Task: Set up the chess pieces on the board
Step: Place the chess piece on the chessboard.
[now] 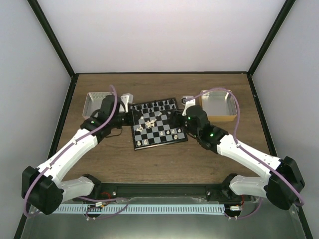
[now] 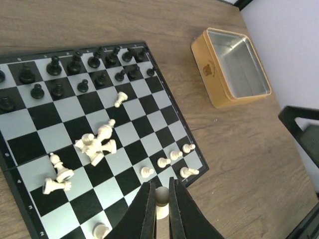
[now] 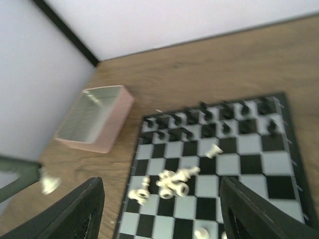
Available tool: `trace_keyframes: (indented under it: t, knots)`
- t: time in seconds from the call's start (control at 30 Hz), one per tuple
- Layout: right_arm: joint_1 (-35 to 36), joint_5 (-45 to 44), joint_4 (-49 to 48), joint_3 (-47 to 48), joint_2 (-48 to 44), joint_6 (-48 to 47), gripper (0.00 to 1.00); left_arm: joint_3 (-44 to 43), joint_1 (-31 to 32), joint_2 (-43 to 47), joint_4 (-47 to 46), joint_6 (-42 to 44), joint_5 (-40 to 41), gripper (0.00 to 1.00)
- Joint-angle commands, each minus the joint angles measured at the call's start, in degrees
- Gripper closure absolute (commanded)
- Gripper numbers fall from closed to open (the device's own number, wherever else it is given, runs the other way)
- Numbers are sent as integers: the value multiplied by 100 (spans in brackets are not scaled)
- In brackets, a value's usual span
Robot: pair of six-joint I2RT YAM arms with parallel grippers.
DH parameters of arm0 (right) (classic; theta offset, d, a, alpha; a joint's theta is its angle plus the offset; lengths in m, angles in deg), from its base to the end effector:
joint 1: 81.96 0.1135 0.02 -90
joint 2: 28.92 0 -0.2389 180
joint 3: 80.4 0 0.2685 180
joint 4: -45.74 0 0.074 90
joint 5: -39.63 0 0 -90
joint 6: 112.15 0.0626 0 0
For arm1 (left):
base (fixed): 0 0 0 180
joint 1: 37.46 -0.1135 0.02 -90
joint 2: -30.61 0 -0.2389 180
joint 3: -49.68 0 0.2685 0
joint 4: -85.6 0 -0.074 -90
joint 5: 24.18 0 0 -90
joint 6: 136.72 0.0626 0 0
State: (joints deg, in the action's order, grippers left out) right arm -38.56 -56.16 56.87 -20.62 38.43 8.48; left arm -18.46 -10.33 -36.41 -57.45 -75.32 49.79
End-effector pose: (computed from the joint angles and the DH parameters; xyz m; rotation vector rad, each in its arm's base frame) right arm 0.2392 0.2175 0.2549 -0.1482 1.9674 0.7718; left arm 0.2626 -0.1540 0.2602 0.1358 2.2960 -0.8339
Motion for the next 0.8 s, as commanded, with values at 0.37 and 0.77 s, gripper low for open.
trace_keyframes:
  t: [0.37, 0.77]
  knots:
    - [-323, -1439, 1315, -888, -788, 2514, 34, 702, 1527, -1152, -1527, 92, 1221, 96]
    - [-332, -1421, 1231, -957, -658, 2498, 34, 738, 2010, -2314, -2058, 38, 2177, 96]
